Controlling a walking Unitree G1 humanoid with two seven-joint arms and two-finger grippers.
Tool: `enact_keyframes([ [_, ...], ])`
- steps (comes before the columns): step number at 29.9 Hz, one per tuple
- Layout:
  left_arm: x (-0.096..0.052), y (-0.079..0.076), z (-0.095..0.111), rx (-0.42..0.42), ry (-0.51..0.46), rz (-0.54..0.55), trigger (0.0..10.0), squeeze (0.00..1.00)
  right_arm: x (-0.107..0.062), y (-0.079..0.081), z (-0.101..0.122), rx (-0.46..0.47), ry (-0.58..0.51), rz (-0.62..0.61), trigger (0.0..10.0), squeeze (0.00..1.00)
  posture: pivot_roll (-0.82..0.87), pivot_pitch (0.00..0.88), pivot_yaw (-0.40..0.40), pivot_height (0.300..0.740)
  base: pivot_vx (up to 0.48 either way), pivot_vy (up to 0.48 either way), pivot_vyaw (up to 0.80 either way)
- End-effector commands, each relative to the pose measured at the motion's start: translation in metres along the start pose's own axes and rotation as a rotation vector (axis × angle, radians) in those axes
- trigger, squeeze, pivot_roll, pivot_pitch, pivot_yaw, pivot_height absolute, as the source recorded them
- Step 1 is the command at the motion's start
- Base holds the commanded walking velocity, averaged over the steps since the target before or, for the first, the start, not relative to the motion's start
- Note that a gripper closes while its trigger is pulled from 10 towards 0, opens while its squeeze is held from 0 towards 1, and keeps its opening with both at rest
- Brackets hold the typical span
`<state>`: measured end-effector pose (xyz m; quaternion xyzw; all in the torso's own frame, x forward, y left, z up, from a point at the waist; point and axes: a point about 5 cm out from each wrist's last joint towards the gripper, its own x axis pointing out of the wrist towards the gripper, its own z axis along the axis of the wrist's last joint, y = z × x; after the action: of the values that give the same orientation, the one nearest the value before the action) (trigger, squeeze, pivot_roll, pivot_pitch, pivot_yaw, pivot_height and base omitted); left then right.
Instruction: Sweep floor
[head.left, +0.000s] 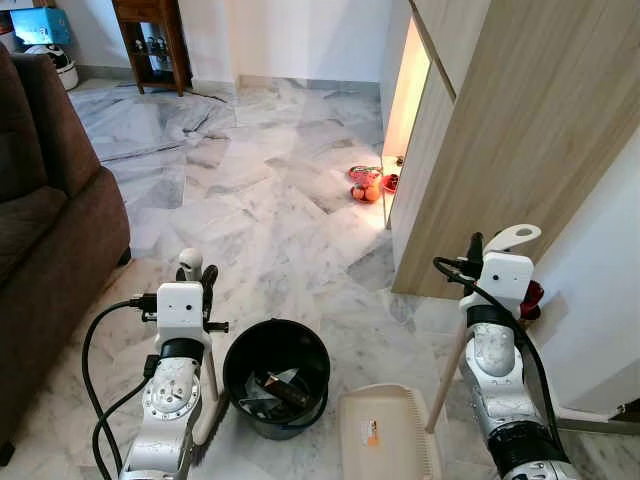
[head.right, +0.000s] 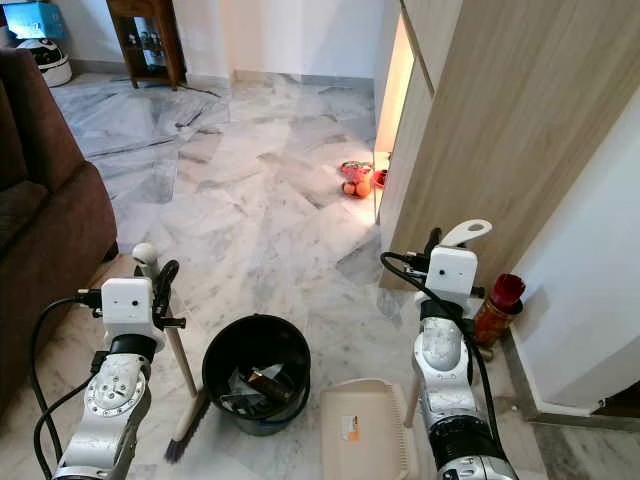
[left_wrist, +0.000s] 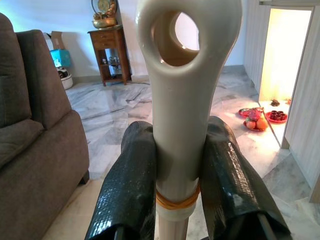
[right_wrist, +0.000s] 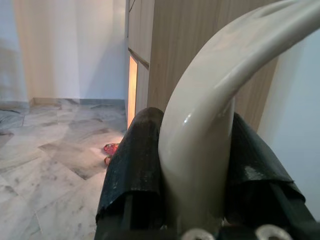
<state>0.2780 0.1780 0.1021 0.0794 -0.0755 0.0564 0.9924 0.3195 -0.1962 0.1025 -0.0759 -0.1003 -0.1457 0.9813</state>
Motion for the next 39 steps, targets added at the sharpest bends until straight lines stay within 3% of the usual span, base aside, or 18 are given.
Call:
enact_keyframes([
  [1, 0.0055, -0.0011, 0.0129, -0.009, -0.060, -0.003, 10.0, 0.00, 0.0057, -0.0015, 0.0080, 0.018, -0.043, -0.011, 10.0, 0.00, 0.09, 0.000, -0.025, 0.740, 0.000, 0.000, 0.00],
  [9, 0.0042, -0.0005, 0.0125, -0.008, -0.060, 0.002, 10.0, 0.00, 0.0051, -0.0003, 0.0067, 0.021, -0.036, -0.002, 10.0, 0.00, 0.10, 0.000, -0.031, 0.740, 0.000, 0.000, 0.00],
  [39, 0.0083, 0.0025, 0.0131, -0.002, -0.067, 0.014, 10.0, 0.00, 0.0057, 0.0021, 0.0058, 0.033, -0.030, 0.021, 10.0, 0.00, 0.10, 0.000, -0.037, 0.740, -0.256, 0.000, 0.00],
])
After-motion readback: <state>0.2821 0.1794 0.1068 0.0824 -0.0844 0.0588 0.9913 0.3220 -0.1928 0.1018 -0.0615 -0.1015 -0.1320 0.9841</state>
